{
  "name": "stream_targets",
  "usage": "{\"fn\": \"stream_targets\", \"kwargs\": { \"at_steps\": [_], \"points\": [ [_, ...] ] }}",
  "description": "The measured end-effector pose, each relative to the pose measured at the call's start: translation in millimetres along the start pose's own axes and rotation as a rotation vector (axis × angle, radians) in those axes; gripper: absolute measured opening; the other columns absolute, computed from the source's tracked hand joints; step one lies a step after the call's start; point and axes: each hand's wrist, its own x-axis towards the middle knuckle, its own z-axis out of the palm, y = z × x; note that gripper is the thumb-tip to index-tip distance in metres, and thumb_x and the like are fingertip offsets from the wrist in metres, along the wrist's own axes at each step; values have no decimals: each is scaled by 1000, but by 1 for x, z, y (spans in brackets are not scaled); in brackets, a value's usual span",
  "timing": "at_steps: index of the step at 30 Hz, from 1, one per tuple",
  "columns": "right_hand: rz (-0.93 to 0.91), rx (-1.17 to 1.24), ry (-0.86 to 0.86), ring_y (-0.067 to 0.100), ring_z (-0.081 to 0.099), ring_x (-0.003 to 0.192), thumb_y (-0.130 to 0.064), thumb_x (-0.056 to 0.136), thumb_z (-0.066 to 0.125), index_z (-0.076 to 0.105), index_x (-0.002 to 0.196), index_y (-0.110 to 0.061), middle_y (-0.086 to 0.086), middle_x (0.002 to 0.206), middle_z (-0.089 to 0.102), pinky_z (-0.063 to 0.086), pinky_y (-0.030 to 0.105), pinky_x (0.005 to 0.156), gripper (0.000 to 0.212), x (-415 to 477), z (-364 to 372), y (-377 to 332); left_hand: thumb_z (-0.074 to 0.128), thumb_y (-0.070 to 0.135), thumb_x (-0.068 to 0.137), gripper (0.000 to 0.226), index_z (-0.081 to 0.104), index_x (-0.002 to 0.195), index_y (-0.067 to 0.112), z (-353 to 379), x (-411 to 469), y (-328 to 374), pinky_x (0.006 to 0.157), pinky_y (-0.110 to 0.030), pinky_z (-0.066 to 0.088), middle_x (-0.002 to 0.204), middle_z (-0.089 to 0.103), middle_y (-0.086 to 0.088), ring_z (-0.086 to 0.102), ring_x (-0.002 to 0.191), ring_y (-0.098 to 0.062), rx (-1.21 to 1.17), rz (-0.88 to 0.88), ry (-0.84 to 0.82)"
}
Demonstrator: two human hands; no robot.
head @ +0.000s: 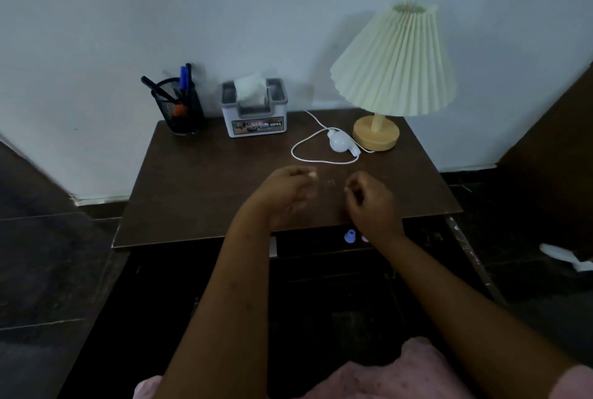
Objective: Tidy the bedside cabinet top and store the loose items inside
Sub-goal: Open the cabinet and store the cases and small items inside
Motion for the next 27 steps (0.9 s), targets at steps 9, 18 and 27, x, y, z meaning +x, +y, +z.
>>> {"fn": "stream_targets", "kwargs": {
  "at_steps": [9, 18, 27],
  "points": [
    [198, -318, -58, 34, 43, 126, -35, 91, 49, 22, 147, -22, 7, 149, 30, 45, 45, 89, 64, 76, 42, 4, 47, 19, 96, 12, 58, 97, 21, 1, 20, -15, 73, -25, 45, 92, 63, 7, 59, 81, -12, -382, -118, 112],
    [162, -289, 24, 33, 54, 107, -39, 89, 53, 45, 127, -28, 8, 127, 46, 47, 40, 75, 41, 84, 54, 6, 46, 19, 96, 18, 58, 109, 18, -5, 32, -25, 85, -30, 44, 95, 63, 4, 60, 80, -13, -473, -165, 174],
    [-106, 407, -81, 6, 54, 81, -40, 84, 59, 53, 100, -15, -8, 94, 54, 43, 17, 70, 31, -37, 21, -24, 40, 27, 99, 25, 61, 88, 19, -22, 4, -43, 70, -26, 46, 87, 66, 4, 63, 78, -12, 403, -530, -315]
  ]
}}
